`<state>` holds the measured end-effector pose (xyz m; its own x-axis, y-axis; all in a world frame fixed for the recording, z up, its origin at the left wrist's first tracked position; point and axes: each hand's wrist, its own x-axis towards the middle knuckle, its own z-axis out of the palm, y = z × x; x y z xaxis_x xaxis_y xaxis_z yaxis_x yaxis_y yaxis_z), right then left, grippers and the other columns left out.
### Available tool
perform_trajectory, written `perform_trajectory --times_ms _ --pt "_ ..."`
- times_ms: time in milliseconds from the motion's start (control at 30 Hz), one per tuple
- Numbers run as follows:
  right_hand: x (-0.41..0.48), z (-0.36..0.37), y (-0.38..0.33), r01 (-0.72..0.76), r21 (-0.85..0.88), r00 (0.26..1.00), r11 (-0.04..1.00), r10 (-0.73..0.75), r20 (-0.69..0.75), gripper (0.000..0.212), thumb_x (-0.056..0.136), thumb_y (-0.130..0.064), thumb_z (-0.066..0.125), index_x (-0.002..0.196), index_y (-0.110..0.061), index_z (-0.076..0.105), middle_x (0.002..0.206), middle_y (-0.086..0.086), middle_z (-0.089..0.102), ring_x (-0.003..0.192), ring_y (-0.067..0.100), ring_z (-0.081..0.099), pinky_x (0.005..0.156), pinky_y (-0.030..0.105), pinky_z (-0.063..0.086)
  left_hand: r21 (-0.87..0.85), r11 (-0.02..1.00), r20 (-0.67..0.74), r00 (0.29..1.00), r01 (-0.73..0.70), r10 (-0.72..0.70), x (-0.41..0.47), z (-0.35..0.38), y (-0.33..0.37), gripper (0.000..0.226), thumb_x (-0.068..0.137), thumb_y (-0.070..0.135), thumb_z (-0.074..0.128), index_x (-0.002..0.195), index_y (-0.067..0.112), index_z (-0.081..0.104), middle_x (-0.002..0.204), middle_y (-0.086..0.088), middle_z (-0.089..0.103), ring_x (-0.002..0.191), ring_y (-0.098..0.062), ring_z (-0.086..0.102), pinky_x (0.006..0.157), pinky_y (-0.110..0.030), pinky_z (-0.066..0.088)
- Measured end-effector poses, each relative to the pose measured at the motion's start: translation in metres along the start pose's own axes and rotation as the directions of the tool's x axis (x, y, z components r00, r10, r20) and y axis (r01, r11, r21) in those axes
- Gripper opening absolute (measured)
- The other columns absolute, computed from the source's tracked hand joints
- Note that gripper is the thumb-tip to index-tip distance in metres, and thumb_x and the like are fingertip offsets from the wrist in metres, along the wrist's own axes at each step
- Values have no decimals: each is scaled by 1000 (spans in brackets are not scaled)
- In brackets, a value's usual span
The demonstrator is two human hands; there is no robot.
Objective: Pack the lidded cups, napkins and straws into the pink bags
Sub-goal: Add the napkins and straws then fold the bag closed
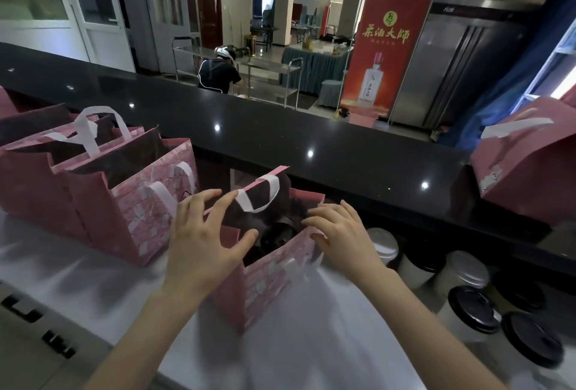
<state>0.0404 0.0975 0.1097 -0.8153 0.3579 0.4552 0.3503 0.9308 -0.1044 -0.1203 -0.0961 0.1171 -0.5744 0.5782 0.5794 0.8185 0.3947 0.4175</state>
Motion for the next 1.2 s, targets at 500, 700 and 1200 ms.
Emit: perform_trajectory --times_ms 500,700,1200 --pt "-215 -123 145 -234 26 950 972 234 -206 4 83 -14 71 88 -13 71 87 -3 68 84 19 63 82 36 49 -586 772 142 907 -246 397 -72 118 268 22 80 14 71 101 20 70 86 12 66 80 -5 62 72 -28 52" --pt "-333 -169 237 -523 -51 851 851 517 -93 12 81 -11 73 92 -15 72 86 -4 70 81 22 65 76 37 50 -696 693 338 767 -187 546 -132 194 398 20 82 23 61 101 26 67 86 18 61 81 0 58 73 -22 49" --pt "-453 -119 358 -602 -158 727 783 619 297 54 75 -43 69 126 -29 58 132 -8 52 122 18 44 103 33 28 -492 829 683 473 -264 556 -208 357 500 43 80 20 68 122 15 63 124 4 57 119 -15 47 99 -23 36"
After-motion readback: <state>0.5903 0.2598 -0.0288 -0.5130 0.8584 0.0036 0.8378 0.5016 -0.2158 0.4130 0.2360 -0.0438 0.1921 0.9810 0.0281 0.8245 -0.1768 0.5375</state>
